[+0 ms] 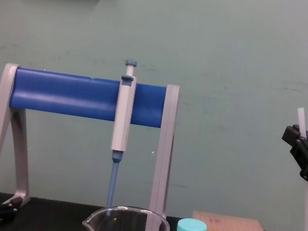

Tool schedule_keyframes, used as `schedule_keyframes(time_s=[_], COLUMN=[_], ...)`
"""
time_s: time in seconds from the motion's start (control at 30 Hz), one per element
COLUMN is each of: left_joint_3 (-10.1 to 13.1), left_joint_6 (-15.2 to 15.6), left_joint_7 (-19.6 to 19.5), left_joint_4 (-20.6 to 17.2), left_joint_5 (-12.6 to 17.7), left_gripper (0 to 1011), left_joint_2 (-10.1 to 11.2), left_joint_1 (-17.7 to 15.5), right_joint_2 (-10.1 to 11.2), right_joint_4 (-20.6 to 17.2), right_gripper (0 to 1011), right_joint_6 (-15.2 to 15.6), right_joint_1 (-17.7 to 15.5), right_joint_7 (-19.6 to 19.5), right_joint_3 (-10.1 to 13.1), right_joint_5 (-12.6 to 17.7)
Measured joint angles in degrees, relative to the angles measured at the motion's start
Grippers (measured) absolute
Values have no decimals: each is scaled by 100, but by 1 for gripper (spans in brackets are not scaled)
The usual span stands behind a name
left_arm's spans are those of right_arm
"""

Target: Pick up the stirring rod with one hand, then place it down.

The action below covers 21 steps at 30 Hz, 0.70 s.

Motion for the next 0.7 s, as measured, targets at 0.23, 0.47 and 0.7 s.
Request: schedule_keyframes(time_s=[0.23, 0.47, 0.7], left_joint_3=[0, 0, 0], left_joint_6=[0, 0, 0], left_joint_7=[0, 0, 0], left_joint_4=[0, 0, 0], left_joint_5=[0, 0, 0], left_gripper=[1000, 1000, 1000], left_joint_2=[0, 0, 0], left_joint_1=[0, 0, 0], right_joint_2=[3, 7, 10], right_joint_4=[-1, -3, -7], right_gripper=[70, 70, 70], right_joint_6=[-11, -17, -21], right_joint_1=[4, 7, 7], right_joint_7=[2, 6, 10], right_joint_3=[-6, -10, -13], right_joint_5=[6, 10, 13])
